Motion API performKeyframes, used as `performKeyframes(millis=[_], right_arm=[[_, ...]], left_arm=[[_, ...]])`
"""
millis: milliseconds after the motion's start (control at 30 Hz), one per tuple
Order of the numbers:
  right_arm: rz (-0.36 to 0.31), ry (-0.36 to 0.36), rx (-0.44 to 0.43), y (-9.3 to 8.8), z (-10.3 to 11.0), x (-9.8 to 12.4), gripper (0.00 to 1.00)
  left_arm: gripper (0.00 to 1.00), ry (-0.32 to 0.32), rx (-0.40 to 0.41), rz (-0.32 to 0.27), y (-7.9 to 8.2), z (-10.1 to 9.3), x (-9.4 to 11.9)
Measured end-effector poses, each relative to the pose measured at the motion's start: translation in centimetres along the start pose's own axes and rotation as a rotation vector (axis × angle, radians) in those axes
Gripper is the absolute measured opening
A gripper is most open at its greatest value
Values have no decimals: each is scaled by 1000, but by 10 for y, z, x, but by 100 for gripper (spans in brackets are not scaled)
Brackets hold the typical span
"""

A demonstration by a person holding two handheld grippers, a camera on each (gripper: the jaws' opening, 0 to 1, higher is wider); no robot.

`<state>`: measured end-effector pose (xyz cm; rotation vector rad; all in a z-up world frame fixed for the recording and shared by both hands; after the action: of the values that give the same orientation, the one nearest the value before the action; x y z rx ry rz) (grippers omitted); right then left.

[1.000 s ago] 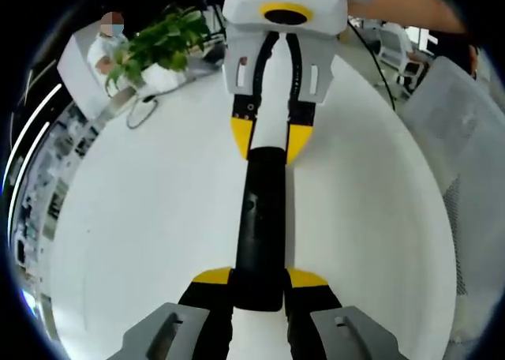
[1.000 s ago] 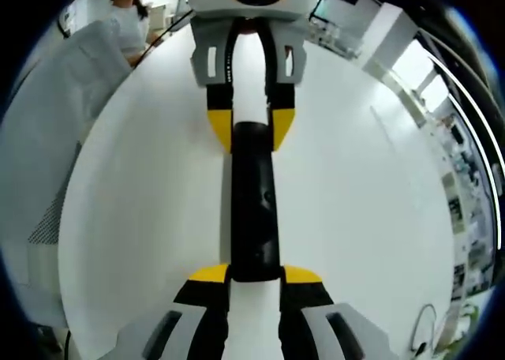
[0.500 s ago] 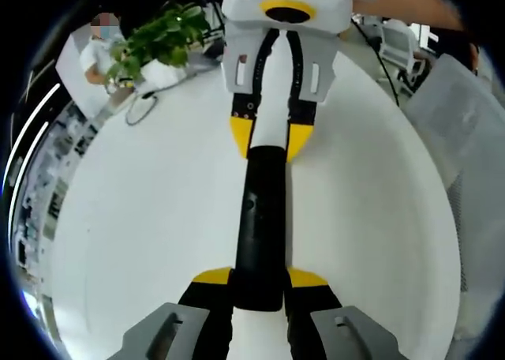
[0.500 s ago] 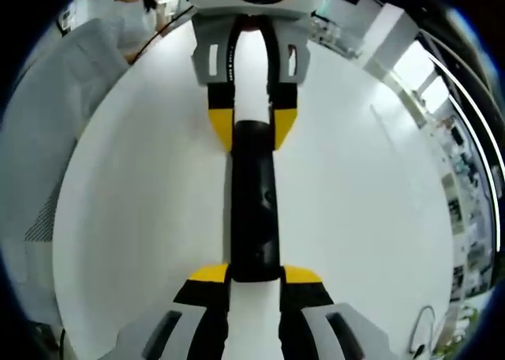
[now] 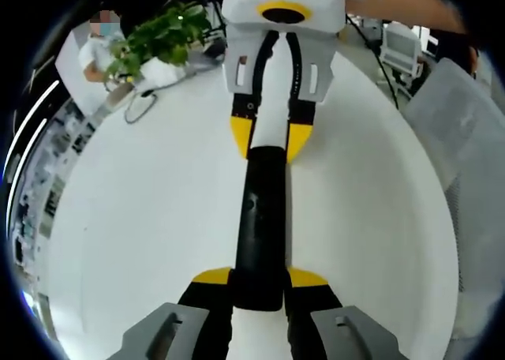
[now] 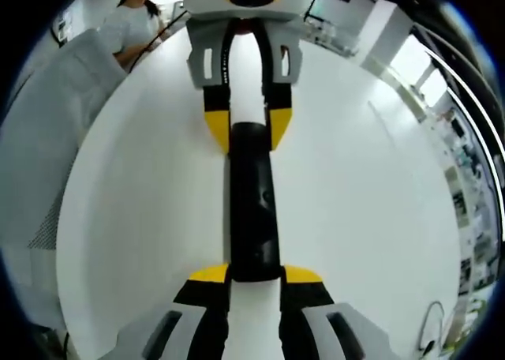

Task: Press the specified remote control buttons in sequence, fully releasing each button before pressing the next.

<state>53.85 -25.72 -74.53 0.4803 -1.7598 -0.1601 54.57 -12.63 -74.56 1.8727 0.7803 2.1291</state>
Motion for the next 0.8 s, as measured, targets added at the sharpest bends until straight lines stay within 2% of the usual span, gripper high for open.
performKeyframes(millis=[400,800], right_arm=[[-12,8,-42,-3,-2,-1,21],[-6,4,-45,-3,-1,-1,21]], left_arm=[[24,-12,1,8,0,-1,0],[24,7,5,13,0,-1,0]])
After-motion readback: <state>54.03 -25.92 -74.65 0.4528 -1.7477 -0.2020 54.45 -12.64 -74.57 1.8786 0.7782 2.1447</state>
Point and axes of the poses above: the point that each gripper's makers call its tool centre point, and the gripper's own axes: x roughly backward along the fingers, z roughly to its left, y roughly out of its top, the point moved 4 cm from there along x, roughly backward along the fingers, and after that the axes turned 11 degrees about x, right-handed, at the moved point
